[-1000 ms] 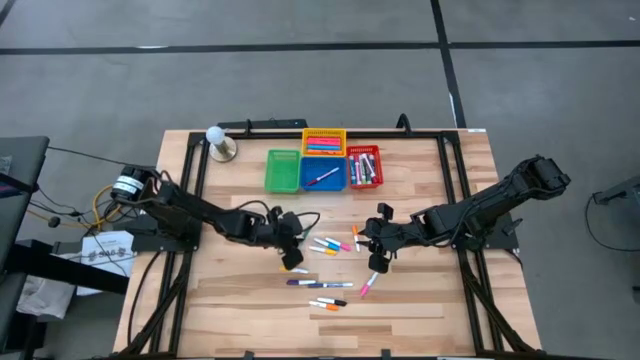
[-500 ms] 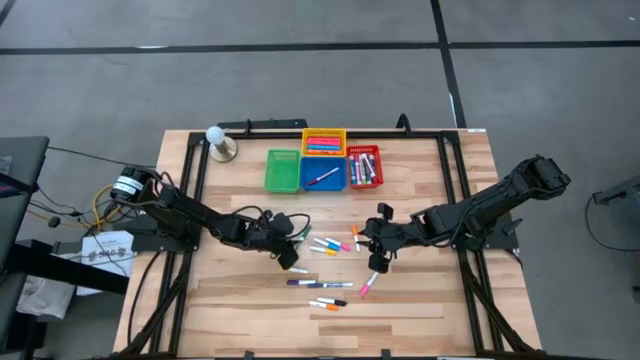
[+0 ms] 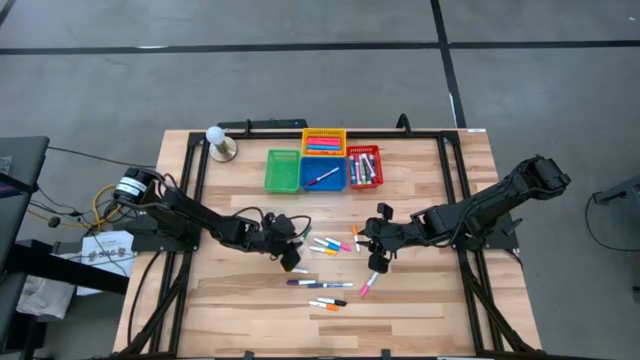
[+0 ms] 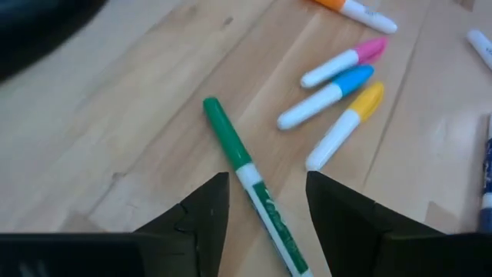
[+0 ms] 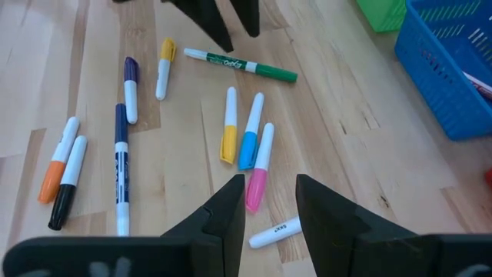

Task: Pick & Place Markers
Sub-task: Put the small green marker pen into the blue bin

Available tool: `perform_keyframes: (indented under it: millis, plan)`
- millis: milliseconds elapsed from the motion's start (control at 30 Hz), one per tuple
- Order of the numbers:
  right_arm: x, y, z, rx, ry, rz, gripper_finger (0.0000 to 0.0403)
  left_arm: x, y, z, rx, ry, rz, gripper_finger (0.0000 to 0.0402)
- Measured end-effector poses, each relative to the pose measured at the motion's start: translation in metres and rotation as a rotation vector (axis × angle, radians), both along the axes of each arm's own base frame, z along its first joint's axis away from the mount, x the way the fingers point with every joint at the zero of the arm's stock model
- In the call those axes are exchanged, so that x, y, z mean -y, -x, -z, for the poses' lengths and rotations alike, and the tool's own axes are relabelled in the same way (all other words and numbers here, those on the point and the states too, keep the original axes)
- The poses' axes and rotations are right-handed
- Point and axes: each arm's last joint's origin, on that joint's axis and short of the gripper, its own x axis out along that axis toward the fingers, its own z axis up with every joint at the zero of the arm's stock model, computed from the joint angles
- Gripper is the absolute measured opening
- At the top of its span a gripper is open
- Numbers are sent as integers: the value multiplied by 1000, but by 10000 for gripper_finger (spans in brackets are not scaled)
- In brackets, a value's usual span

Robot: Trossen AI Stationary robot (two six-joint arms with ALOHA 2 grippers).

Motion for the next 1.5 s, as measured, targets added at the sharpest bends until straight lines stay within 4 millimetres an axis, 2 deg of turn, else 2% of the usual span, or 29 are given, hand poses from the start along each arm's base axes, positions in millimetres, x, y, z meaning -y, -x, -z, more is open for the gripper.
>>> perform_keyframes:
  millis: [200, 733, 1100, 1500]
  plan:
    - [0, 0, 0, 0, 0, 0, 107, 0, -2, 12, -32, -10, -1, 173]
    - [0, 0, 0, 0, 1, 0, 107, 1, -3, 13, -28, -17, 12, 172]
    - [0, 0, 0, 2, 0, 0, 107, -2, -10, 41, -73, -70, -15, 172]
    - [0, 0, 0, 0, 0, 0, 107, -6, -10, 44, -90, -89, -19, 165]
